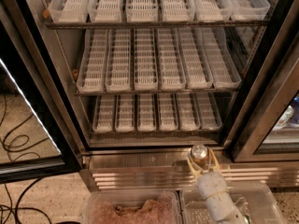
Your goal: Pick orange can from bottom shelf of fridge
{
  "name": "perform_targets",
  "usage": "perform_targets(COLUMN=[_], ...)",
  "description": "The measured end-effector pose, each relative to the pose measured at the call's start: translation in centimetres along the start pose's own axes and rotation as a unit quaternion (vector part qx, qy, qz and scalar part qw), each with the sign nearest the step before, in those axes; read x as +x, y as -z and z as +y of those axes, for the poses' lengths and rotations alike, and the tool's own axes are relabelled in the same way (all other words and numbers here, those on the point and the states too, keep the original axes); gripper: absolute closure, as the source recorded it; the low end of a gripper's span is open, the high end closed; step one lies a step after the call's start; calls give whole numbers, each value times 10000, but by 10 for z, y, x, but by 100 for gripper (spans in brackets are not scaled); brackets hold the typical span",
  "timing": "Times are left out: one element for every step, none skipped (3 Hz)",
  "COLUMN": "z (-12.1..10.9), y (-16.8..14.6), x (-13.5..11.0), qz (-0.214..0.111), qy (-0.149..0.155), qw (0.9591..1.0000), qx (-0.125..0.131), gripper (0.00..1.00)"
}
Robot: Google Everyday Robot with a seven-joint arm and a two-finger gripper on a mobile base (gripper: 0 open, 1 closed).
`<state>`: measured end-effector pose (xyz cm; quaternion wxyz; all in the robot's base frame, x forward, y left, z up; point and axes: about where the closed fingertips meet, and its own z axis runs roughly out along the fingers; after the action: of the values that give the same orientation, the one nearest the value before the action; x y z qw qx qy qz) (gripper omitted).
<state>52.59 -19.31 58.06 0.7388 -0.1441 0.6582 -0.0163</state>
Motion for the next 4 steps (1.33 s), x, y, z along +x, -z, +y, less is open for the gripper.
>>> perform_targets(z=[4, 4, 24, 58], y=[62, 62, 65, 88], x=[20, 19, 4, -20], qz=[322, 322, 213, 62], qy=[113, 114, 298, 540], qw=[9994, 9994, 9973, 9889], qx=[-79, -81, -637, -1384], gripper=[100, 100, 100, 100])
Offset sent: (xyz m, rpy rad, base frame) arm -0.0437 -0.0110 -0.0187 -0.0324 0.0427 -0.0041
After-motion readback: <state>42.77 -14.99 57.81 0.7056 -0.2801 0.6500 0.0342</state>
